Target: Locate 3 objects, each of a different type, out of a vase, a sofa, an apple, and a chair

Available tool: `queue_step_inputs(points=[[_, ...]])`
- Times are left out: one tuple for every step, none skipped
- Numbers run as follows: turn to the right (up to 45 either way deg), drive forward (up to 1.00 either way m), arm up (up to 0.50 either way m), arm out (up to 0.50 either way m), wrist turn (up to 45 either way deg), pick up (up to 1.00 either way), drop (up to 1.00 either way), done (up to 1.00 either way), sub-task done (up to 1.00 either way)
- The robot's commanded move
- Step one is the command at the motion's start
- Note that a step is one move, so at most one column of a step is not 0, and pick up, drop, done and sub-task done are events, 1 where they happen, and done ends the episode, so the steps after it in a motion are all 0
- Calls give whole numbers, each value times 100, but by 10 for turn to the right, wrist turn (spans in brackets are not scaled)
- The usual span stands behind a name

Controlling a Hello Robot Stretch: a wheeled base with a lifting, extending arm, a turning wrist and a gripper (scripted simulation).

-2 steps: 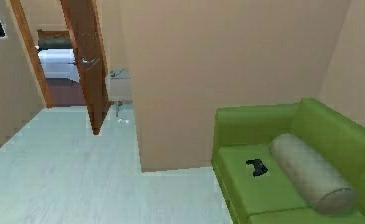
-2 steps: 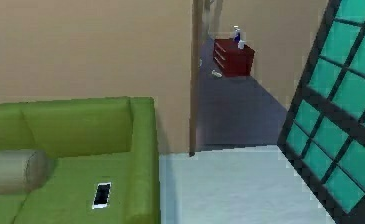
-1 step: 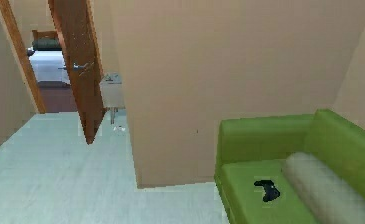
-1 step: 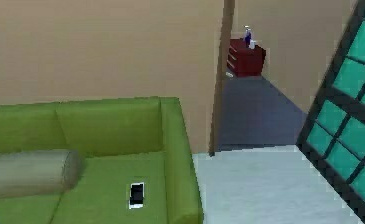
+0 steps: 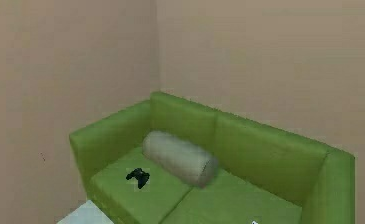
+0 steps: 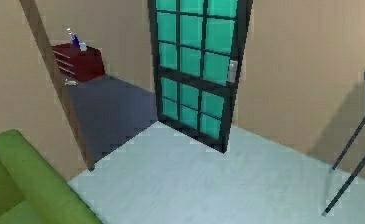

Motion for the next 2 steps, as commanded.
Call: queue_step_inputs(points=[[450,0,0,0,0,0,0,0,0],[450,0,0,0,0,0,0,0,0]])
